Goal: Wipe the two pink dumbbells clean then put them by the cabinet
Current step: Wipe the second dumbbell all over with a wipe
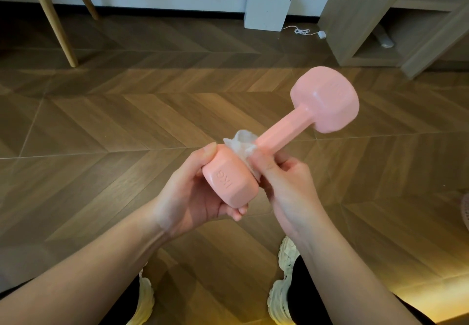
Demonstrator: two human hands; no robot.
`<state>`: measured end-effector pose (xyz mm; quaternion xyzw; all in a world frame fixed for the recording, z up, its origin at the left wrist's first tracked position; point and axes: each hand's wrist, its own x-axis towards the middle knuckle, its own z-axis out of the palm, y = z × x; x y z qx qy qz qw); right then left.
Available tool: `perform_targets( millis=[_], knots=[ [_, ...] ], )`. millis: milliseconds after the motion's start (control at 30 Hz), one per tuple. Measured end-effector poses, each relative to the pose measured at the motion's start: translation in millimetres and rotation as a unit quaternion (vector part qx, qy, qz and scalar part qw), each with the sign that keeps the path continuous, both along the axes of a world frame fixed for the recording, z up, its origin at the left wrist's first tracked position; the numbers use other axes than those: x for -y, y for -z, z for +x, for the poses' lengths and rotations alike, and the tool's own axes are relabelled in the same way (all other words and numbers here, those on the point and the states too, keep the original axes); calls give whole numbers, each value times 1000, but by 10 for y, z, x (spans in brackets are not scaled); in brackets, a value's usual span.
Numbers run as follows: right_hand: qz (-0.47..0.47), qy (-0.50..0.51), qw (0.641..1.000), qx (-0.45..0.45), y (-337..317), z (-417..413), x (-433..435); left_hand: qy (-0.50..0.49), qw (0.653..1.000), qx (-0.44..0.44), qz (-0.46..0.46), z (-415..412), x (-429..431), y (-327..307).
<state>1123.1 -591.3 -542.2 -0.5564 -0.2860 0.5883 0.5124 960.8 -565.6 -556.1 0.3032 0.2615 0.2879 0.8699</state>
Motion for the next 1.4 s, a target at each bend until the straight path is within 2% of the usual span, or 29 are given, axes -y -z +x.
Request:
perform_targets(
  millis=[67,133,200,267,333,367,467,500,533,633,700,733,833,900,967,1100,1167,1333,1400],
  knots=[
    [24,83,991,-107,-55,150,-82,-6,1000,-5,-4,12,6,3],
    [34,118,980,-156,-108,256,-119,-10,1000,-15,1,16,12,23],
    [8,72,991,-112,-69,203,-64,-16,1000,-17,11,11,3,34],
    [-41,-35,998,-16,2,36,43,-18,999,-25,44,-10,-18,32],
    [-51,-59,997,23,18,-30,70,-10,996,-41,80,-54,-40,46],
    [-35,-32,999,11,14,21,36,-10,995,-51,88,-74,-49,63],
    [14,96,985,-143,-58,289,-108,-10,988,-94,122,-72,-43,105],
    [16,107,980,-165,-58,314,-114,-11,983,-114,143,-59,-45,112],
    [10,96,983,-156,-39,282,-90,-14,978,-132,160,-47,-53,106],
    [-43,-13,998,-42,53,-3,71,-18,960,-180,215,-41,-85,102],
    [-50,-18,998,-24,57,-88,95,-38,943,-216,251,-75,-75,79],
    [-38,3,998,-42,39,-53,68,-51,935,-233,263,-103,-64,73],
    [12,114,980,-161,-55,211,-77,-54,909,-252,328,-113,-11,50],
    [25,150,967,-205,-72,291,-111,-55,883,-277,375,-75,33,41],
    [6,130,972,-197,-29,205,-89,-69,853,-298,422,-65,49,51],
    [-57,25,995,-80,75,-31,76,-86,790,-331,509,-128,19,120],
    [-78,24,995,-62,79,-36,85,-84,764,-344,539,-151,3,128],
    [-18,143,976,-163,44,196,-75,-107,693,-352,619,-130,-83,134],
    [0,151,969,-194,43,220,-110,-120,685,-350,627,-115,-93,153]
  ],
)
